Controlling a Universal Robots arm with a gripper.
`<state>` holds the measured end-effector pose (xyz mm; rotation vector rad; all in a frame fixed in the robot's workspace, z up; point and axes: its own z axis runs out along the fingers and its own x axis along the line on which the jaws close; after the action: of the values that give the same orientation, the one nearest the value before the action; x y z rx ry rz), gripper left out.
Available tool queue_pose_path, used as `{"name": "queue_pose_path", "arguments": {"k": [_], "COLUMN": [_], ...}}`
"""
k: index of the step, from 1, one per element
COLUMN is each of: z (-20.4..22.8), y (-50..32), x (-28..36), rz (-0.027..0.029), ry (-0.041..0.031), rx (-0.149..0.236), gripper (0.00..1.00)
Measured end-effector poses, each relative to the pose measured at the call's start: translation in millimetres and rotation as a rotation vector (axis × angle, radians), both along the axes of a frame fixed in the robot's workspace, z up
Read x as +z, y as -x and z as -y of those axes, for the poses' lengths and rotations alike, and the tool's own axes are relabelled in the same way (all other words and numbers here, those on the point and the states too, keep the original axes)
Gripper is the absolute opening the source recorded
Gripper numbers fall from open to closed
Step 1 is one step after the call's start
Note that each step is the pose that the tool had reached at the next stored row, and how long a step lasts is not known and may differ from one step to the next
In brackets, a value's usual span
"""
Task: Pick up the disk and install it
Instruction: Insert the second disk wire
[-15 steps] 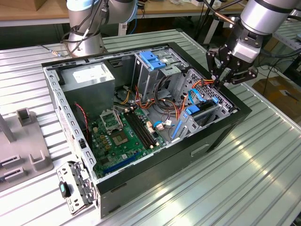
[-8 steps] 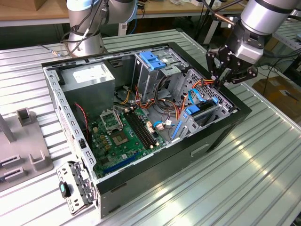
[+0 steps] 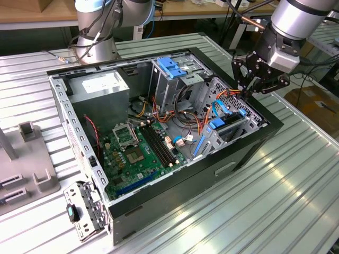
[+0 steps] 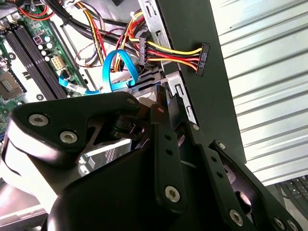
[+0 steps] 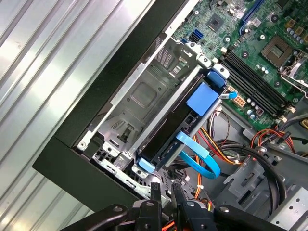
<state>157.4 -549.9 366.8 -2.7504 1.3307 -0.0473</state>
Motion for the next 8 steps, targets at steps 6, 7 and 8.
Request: {"name": "queue_pose_path", "arguments": {"k": [6,7,8], "z": [0.0,-0.1,-0.2], "y": [-0.2,-0.7,-1.1], "x": [0.0,0.0,0.0], "rz": [0.0000,0.0000,0.0000], "ry": [-0.0001,-0.0001,0.0000], "rx": [0.001,0.001,0.002], "gripper": [0.24,0.24,0.24]}}
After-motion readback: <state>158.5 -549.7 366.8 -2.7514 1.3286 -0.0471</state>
